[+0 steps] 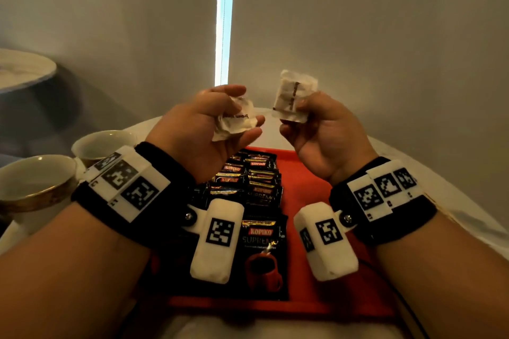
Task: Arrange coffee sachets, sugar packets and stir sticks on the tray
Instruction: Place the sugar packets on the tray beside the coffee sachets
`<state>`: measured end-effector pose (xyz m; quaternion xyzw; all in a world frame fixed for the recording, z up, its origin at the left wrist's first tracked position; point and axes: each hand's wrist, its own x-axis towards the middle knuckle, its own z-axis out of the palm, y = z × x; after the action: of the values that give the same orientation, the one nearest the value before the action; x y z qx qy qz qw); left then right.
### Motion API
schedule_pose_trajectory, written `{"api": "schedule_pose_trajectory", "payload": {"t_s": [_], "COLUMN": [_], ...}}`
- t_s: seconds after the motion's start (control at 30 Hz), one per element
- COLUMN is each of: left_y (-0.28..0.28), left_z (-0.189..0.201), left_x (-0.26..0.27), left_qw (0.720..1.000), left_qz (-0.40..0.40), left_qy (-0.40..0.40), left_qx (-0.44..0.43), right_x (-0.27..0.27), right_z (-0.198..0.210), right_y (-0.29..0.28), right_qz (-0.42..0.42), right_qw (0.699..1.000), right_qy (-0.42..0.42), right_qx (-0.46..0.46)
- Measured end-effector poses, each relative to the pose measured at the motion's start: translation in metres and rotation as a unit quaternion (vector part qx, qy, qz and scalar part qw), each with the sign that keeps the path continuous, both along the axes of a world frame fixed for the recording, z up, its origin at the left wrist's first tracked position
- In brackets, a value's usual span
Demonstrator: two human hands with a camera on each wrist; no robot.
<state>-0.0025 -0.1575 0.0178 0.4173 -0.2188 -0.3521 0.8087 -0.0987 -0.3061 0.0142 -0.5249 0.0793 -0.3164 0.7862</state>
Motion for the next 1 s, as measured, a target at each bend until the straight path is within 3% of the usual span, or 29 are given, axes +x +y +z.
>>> {"api": "schedule_pose_trajectory", "payload": {"t_s": [0.13, 0.23, 0.37, 0.57, 0.7, 0.83, 1.0], "left_y": [0.000, 0.000, -0.001, 0.001, 0.003, 0.006, 0.006], "left_z": [-0.002, -0.005, -0.007, -0.007, -0.001, 0.002, 0.003], "left_x": [0.000, -0.005, -0.011, -0.008, -0.004, -0.006, -0.006], "left_qw": [1.000, 0.998, 0.996, 0.997, 0.999, 0.998, 0.997], "left_qz": [-0.027, -0.043, -0.021, -0.002, 0.017, 0.042, 0.055], "left_qy": [0.004, -0.044, -0.055, -0.036, 0.026, 0.043, 0.041], "left_qx": [-0.001, 0.031, 0.065, 0.073, 0.015, -0.024, -0.045], "right_x": [-0.001, -0.002, -0.002, -0.016, -0.017, -0.014, -0.009], "right_z": [-0.002, -0.005, -0.004, 0.009, 0.007, -0.019, -0.052], "right_y": [0.004, 0.006, 0.007, 0.000, -0.030, -0.063, -0.075], "right_qz": [0.026, 0.053, 0.059, 0.050, -0.043, -0.115, -0.093], "right_qw": [0.999, 0.996, 0.995, 0.978, 0.990, 0.983, 0.963], "right_qy": [0.019, 0.016, 0.025, 0.102, 0.082, 0.139, 0.249], "right_qx": [-0.032, -0.067, -0.076, -0.176, -0.103, 0.023, 0.053]}}
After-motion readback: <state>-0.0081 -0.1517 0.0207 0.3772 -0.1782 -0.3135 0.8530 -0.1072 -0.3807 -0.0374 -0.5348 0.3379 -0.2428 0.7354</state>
